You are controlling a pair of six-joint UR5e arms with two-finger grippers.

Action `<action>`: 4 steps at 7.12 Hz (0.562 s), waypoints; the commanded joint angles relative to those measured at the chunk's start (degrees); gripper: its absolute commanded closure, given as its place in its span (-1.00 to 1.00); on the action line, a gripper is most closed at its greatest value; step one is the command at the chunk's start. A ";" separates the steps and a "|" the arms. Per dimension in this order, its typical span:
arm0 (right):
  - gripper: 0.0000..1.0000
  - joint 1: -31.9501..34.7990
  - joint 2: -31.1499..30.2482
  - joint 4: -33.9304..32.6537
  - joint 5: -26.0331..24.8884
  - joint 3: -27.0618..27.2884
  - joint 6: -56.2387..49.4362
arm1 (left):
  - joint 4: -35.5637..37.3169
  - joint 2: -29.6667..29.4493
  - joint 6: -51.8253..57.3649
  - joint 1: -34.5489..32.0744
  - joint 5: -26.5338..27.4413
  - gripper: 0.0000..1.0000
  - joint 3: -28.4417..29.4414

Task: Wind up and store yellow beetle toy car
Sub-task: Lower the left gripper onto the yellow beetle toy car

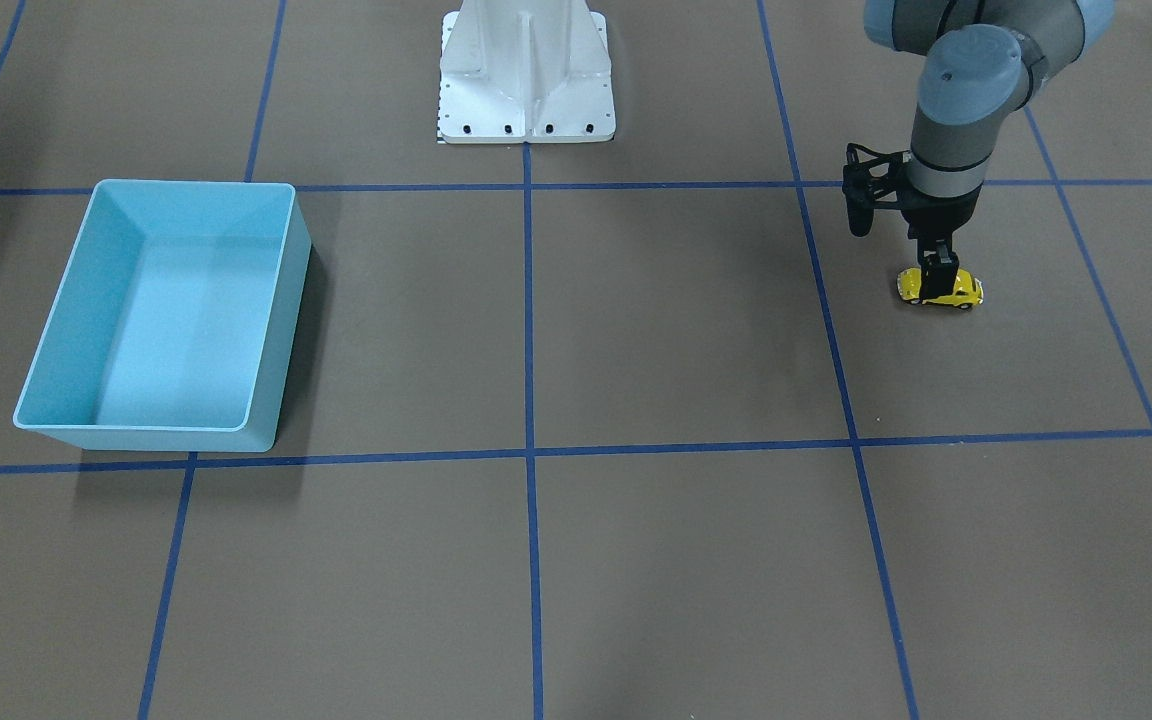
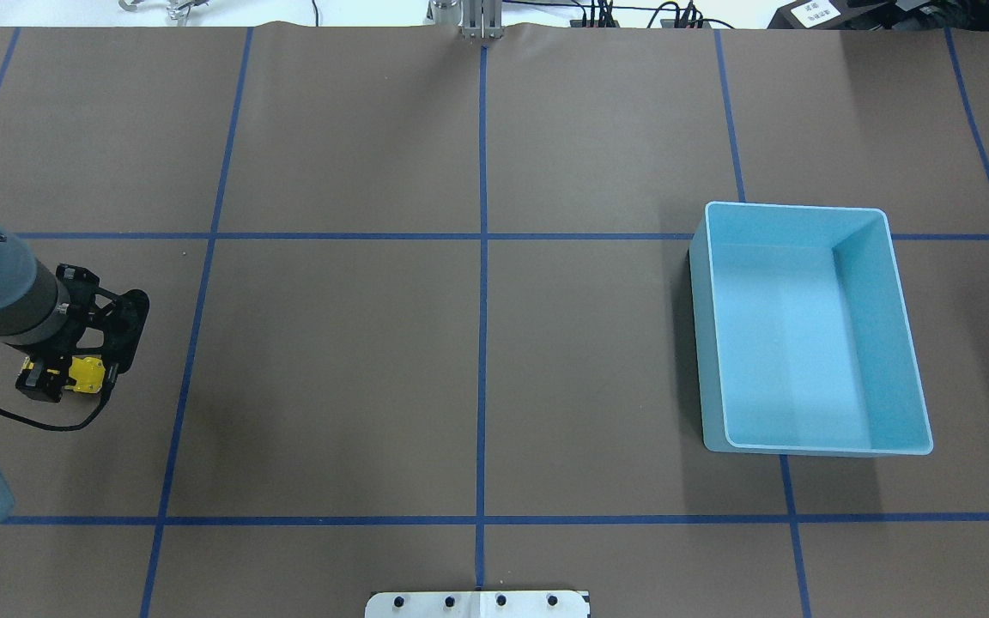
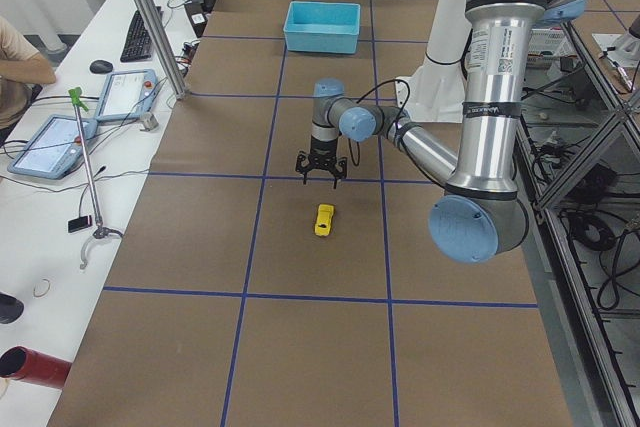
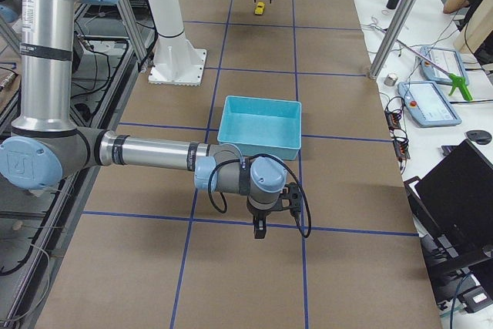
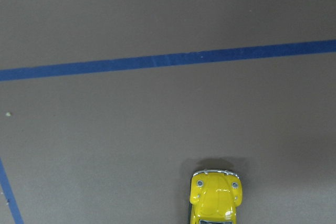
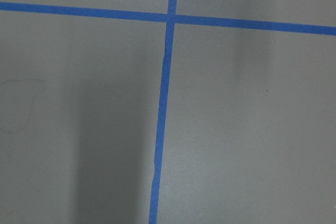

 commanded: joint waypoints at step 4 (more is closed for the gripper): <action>-1.00 0.00 0.02 0.00 0.08 -0.79 0.00 | -0.81 3.30 -2.86 3.47 0.63 -1.00 -0.73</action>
